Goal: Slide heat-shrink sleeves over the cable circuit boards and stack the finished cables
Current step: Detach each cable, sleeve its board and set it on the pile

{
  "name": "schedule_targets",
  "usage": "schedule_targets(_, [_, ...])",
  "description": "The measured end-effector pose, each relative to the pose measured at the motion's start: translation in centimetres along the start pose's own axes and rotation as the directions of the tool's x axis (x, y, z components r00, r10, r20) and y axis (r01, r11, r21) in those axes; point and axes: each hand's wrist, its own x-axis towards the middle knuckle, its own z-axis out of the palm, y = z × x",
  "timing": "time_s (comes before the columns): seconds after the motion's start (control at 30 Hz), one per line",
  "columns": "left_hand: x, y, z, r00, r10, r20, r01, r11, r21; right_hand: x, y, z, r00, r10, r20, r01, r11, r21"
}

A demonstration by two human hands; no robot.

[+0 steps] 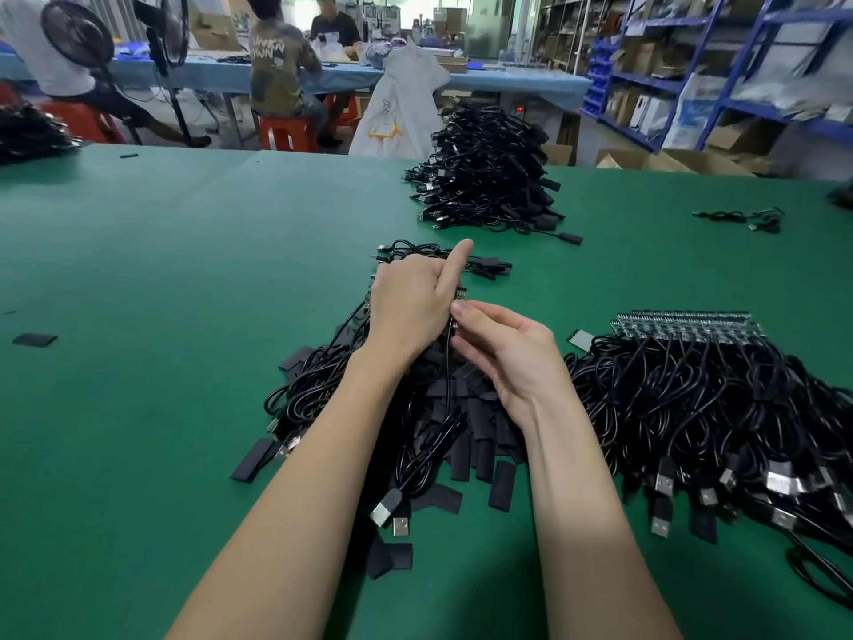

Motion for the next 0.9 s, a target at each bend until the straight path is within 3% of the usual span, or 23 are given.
schedule_targets(0.13, [0.3,-0.4,0.1,0.998,-0.047,0.039,0.053,0.982,-0.184,-0.2,-0.4,0.2,0.998,0.034,0.044,-0.036,0.998,0.049])
schedule_targets(0.33, [0.2,-1.1,-2.2,1.0,0.02,0.002,-0.02,0.997,0.071,-0.4,-1.6,-1.9,0.997,-0.018,-0.076,0.004,0.984,-0.176])
schedule_targets(0.4, [0.0,-0.4,-2.4,0.998,0.049,-0.034,-0.049,0.999,-0.005,-0.4,-1.9,-2.1,0.995,-0.035,-0.088,0.018,0.982,-0.19])
schedule_targets(0.43, [-0.1,0.0,-2.5,0.999,0.032,-0.01,-0.033,0.995,-0.091,-0.5,-2.0,-2.1,0.996,-0.034,-0.08,0.019,0.984,-0.177])
schedule_targets(0.5, [-0.2,0.9,-2.5,0.981,-0.043,0.188,0.091,0.963,-0.252,-0.5,-2.1,-2.0,0.998,-0.022,-0.051,0.015,0.99,-0.144])
schedule_targets(0.6, [-1.1,1.3,-2.5,0.855,-0.075,0.514,0.316,0.86,-0.4,-0.4,-2.3,-1.8,1.0,-0.024,0.002,0.024,0.993,-0.117])
schedule_targets(0.73, [-1.8,0.8,-2.7,0.838,-0.15,0.525,0.454,0.724,-0.519,-0.4,-2.6,-2.0,0.998,-0.052,0.029,0.057,0.976,-0.21])
schedule_targets(0.8, [-1.9,0.5,-2.8,0.839,-0.208,0.503,0.498,0.666,-0.555,-0.3,-2.8,-2.8,0.988,-0.151,-0.009,0.126,0.851,-0.511])
schedule_targets(0.87, [-2.1,0.3,-3.0,0.832,-0.255,0.493,0.531,0.625,-0.573,-0.2,-3.0,-3.6,0.969,-0.245,0.038,0.162,0.513,-0.843])
schedule_targets(0.9, [-2.1,0.3,-3.0,0.827,-0.272,0.492,0.541,0.624,-0.564,-0.2,-3.1,-3.9,0.969,-0.239,0.064,0.158,0.4,-0.903])
